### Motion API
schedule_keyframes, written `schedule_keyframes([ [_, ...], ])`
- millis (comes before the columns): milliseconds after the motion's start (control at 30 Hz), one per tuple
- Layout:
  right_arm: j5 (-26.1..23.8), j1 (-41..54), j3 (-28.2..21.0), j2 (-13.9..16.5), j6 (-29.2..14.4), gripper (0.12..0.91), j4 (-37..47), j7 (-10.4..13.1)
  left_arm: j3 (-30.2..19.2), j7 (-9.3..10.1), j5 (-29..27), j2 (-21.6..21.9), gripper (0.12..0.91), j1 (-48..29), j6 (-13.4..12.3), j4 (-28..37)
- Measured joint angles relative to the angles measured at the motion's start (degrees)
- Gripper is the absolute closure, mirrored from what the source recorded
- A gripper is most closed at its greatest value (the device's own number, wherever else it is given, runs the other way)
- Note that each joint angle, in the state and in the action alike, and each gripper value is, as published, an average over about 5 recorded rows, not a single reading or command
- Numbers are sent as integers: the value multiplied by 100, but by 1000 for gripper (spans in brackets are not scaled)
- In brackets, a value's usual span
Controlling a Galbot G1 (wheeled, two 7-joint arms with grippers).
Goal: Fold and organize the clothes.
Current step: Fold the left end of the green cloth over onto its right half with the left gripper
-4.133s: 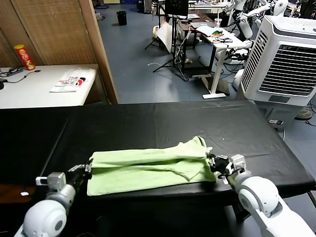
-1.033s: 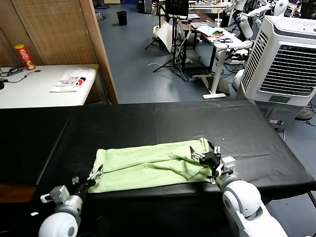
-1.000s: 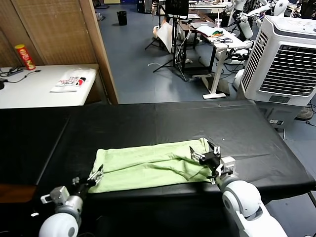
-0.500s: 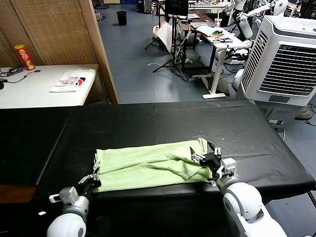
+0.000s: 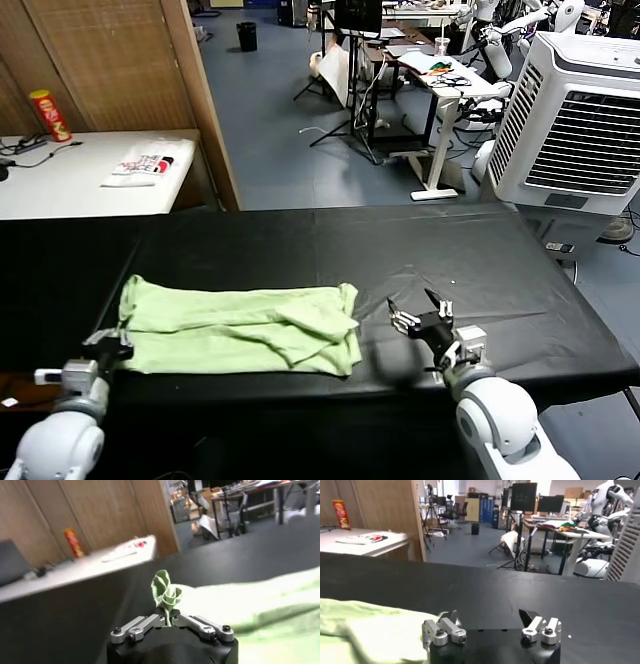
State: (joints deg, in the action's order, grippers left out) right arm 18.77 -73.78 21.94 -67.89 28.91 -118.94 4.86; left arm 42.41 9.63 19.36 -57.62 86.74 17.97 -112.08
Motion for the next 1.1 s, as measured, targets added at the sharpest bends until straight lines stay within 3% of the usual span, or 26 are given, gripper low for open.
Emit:
schedule_keyframes([
  [167, -168, -120, 58, -53, -3, 227, -81, 17, -379, 160, 137, -223, 884, -23, 336, -557],
  [400, -421, -355, 235, -121, -22, 227, -164, 27, -1500, 444, 377, -944, 884, -306, 602, -1068],
  [767, -558, -726, 558, -173, -29, 227, -271, 51, -2936, 694, 784, -1965, 884, -920, 651, -879],
  [1100, -642, -829, 533, -299, -29, 227, -300, 17, -3373, 682, 643, -2468, 884, -1117, 599, -566],
])
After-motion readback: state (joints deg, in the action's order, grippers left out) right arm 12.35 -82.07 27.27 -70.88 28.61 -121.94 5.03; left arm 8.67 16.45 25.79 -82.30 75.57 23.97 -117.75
